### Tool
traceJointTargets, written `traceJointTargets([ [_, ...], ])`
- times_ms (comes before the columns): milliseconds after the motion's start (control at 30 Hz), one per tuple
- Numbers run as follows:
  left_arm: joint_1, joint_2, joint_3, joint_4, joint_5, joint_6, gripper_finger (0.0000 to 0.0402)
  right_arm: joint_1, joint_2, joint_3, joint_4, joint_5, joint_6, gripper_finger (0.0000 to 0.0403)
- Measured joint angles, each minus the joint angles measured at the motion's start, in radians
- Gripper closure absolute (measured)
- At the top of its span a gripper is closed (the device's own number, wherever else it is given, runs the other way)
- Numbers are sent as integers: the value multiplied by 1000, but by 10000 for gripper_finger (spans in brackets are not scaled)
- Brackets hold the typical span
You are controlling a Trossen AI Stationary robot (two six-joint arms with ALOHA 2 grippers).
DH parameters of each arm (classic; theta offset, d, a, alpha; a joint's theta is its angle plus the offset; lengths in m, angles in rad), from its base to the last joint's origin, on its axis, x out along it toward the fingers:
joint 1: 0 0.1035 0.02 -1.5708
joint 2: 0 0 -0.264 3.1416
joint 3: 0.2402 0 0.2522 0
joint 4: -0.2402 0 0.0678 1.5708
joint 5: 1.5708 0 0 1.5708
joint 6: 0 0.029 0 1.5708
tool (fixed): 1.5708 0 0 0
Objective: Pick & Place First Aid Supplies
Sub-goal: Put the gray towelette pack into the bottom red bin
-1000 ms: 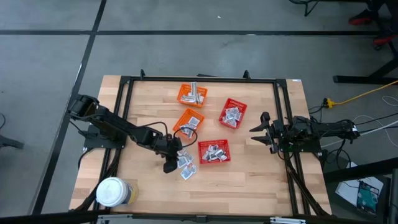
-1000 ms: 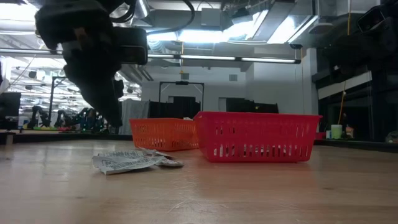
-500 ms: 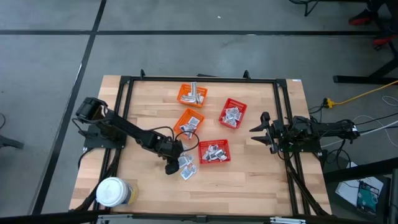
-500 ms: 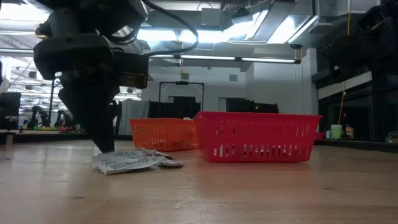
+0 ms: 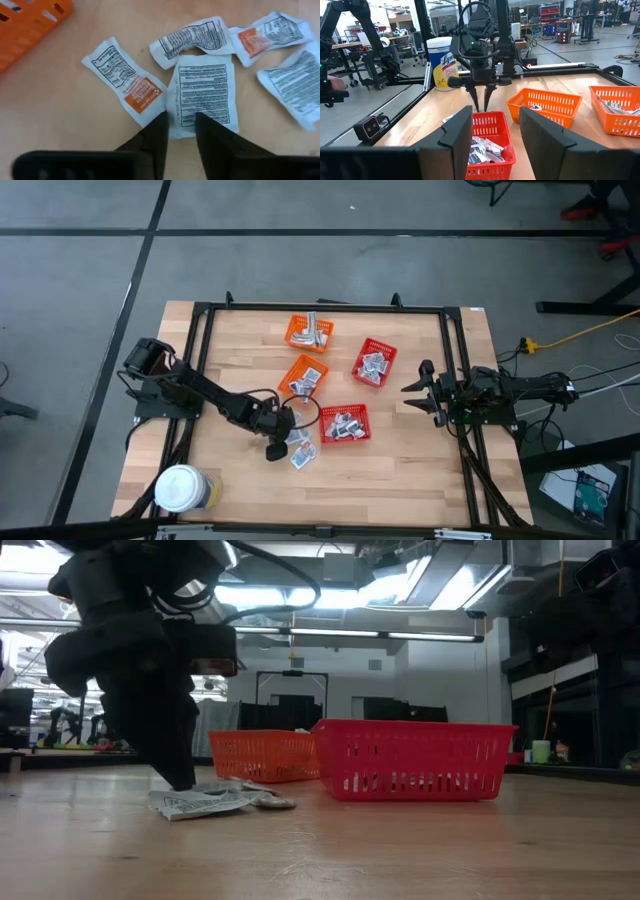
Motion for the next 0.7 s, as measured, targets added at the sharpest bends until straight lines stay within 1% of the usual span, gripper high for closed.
traceJointTargets([
  [233, -7, 7, 0, -8, -20, 2, 389, 0, 0, 0, 0, 0, 0, 240],
  [300, -6, 3, 0, -8, -11, -2, 396, 0, 0, 0, 0, 0, 0, 240],
  [367, -1, -2, -1, -7, 21, -5, 397, 0, 0, 0, 0, 0, 0, 240],
  [400, 4, -9, -2, -7, 48, -6, 398, 0, 0, 0, 0, 0, 0, 240],
  [533, 18, -50, -5, -6, 213, -37, 399, 0, 0, 0, 0, 0, 0, 240],
  [633, 44, -85, -5, 57, 346, -43, 399, 0, 0, 0, 0, 0, 0, 240],
  [700, 66, -98, -5, 119, 465, -58, 399, 0, 0, 0, 0, 0, 0, 240],
])
